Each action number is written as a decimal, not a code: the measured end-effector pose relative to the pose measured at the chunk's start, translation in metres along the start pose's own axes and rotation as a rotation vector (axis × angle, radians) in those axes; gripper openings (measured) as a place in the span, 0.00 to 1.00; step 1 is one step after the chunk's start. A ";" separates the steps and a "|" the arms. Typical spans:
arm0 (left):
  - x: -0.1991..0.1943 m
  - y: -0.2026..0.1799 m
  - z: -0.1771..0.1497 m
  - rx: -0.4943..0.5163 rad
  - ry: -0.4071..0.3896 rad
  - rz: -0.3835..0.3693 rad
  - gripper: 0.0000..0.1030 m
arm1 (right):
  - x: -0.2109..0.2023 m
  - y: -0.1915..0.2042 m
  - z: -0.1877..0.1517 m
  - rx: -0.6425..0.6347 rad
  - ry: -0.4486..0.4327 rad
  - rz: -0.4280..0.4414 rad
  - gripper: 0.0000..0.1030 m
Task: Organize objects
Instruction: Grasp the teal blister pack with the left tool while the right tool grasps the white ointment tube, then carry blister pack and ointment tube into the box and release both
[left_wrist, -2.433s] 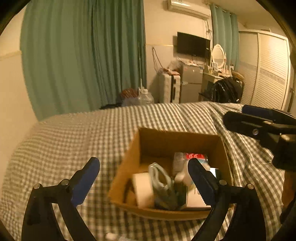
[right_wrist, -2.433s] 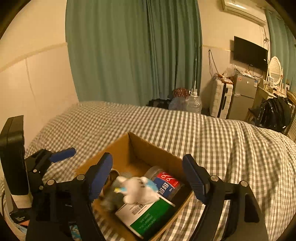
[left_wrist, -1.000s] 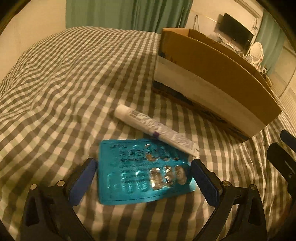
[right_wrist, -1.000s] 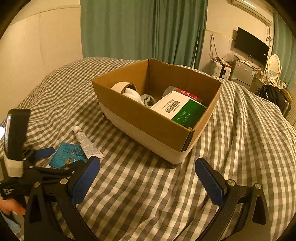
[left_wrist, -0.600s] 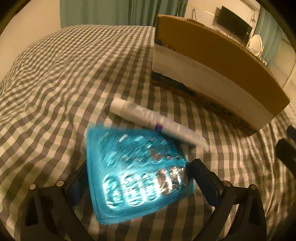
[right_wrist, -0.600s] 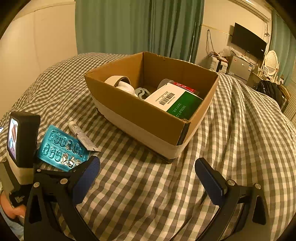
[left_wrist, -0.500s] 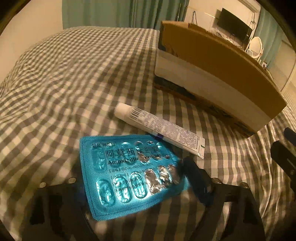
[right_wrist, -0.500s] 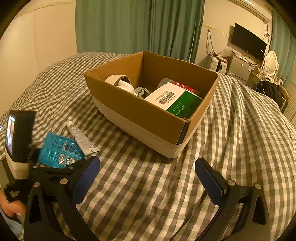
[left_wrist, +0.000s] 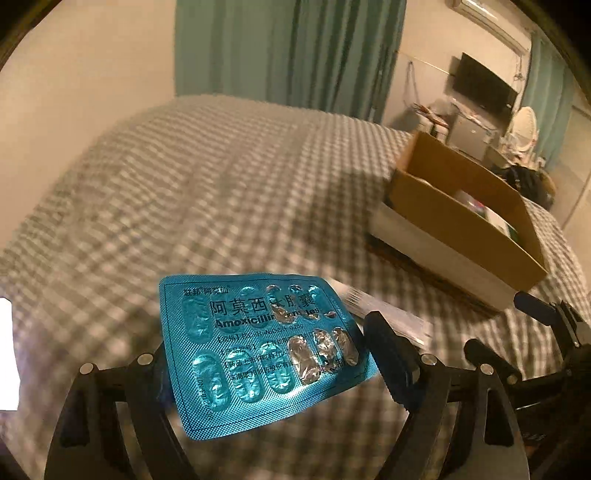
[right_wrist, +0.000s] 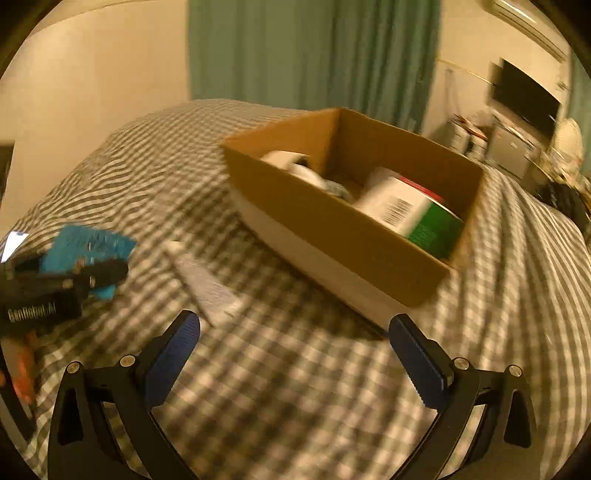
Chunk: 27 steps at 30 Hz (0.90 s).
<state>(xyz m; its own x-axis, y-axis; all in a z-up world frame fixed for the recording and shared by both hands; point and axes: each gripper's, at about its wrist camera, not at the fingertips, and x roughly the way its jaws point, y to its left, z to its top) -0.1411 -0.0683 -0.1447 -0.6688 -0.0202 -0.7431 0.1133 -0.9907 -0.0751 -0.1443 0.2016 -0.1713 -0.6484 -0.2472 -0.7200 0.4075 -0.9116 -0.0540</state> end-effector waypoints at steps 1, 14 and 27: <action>-0.001 0.005 0.002 0.004 -0.005 0.018 0.84 | 0.005 0.008 0.004 -0.028 0.001 0.018 1.00; 0.007 0.040 -0.003 -0.048 0.028 0.028 0.84 | 0.103 0.063 0.030 -0.125 0.121 0.186 0.81; -0.017 0.022 0.000 -0.017 0.006 -0.007 0.84 | 0.056 0.058 0.027 -0.139 0.028 0.146 0.24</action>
<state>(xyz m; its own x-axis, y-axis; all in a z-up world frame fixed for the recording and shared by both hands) -0.1271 -0.0896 -0.1342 -0.6653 -0.0126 -0.7465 0.1213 -0.9884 -0.0914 -0.1749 0.1258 -0.1961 -0.5585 -0.3627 -0.7460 0.5820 -0.8122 -0.0408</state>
